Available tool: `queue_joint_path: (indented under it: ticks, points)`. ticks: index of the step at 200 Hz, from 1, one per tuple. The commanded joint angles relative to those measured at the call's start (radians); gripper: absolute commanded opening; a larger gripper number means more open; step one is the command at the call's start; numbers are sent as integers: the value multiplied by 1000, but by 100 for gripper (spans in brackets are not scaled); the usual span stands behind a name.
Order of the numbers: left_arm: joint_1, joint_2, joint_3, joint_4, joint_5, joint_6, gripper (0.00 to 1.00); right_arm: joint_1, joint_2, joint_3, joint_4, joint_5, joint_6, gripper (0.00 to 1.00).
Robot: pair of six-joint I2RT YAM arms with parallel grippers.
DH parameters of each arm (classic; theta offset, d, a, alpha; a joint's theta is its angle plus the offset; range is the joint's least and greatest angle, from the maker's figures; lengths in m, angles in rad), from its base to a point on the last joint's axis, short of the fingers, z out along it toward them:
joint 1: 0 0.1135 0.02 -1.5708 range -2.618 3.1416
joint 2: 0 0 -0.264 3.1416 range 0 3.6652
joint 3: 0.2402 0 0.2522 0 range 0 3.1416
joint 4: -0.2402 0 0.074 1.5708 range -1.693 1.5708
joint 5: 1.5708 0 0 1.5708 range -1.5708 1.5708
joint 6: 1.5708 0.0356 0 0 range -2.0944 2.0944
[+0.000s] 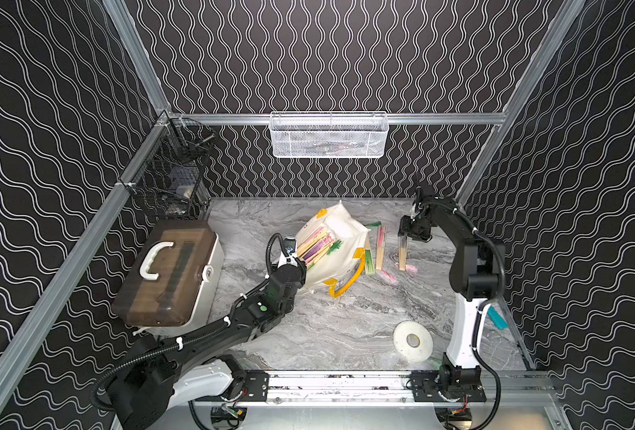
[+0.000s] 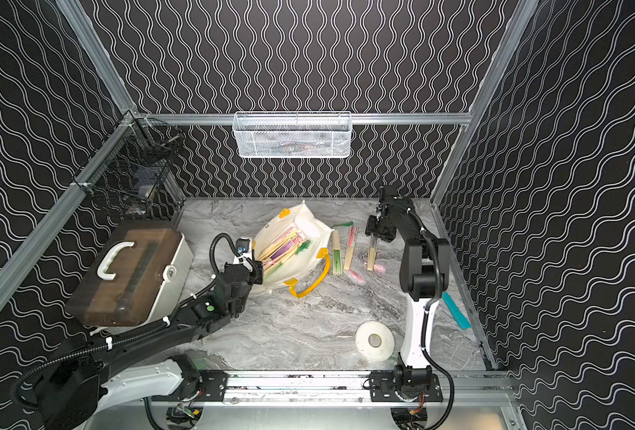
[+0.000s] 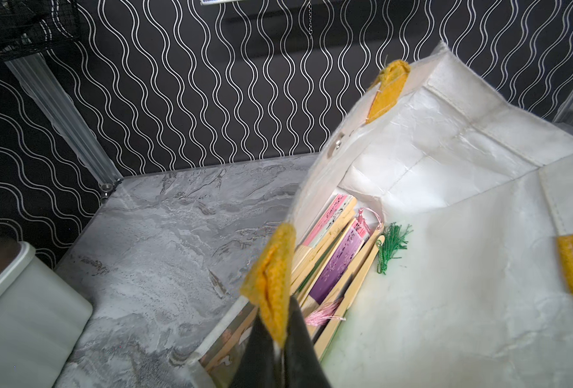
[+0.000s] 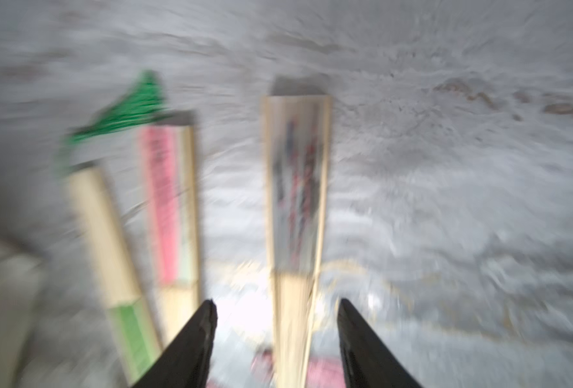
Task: Take out the folding fans from the tote bags
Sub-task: Place the folding fan at the center of the board, then adjust the canvas bag at the center of the board.
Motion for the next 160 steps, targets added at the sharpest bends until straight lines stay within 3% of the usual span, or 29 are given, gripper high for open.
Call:
queue_joint_path:
  ticks: [1, 32, 47, 77, 98, 129, 160]
  points:
    - [3, -1, -14, 89, 28, 25, 0, 32, -217, -122, 152, -120, 112, 55]
    - [3, 6, -47, 189, 67, 85, 0, 172, -487, -355, 424, -212, 257, 50]
    - [3, 14, -44, 201, 64, 102, 0, 264, -548, -419, 527, -225, 304, 48]
    - [1, 12, -39, 196, 75, 100, 0, 434, -548, -460, 577, -195, 328, 44]
    - [1, -1, -26, 152, 86, 74, 0, 495, -502, -473, 579, -131, 319, 44]
    - [1, -13, 74, -115, 86, -28, 0, 503, -403, -430, 538, -121, 308, 43]
    - [5, 35, 288, -537, 83, -169, 0, 505, -316, -339, 452, -81, 267, 43]
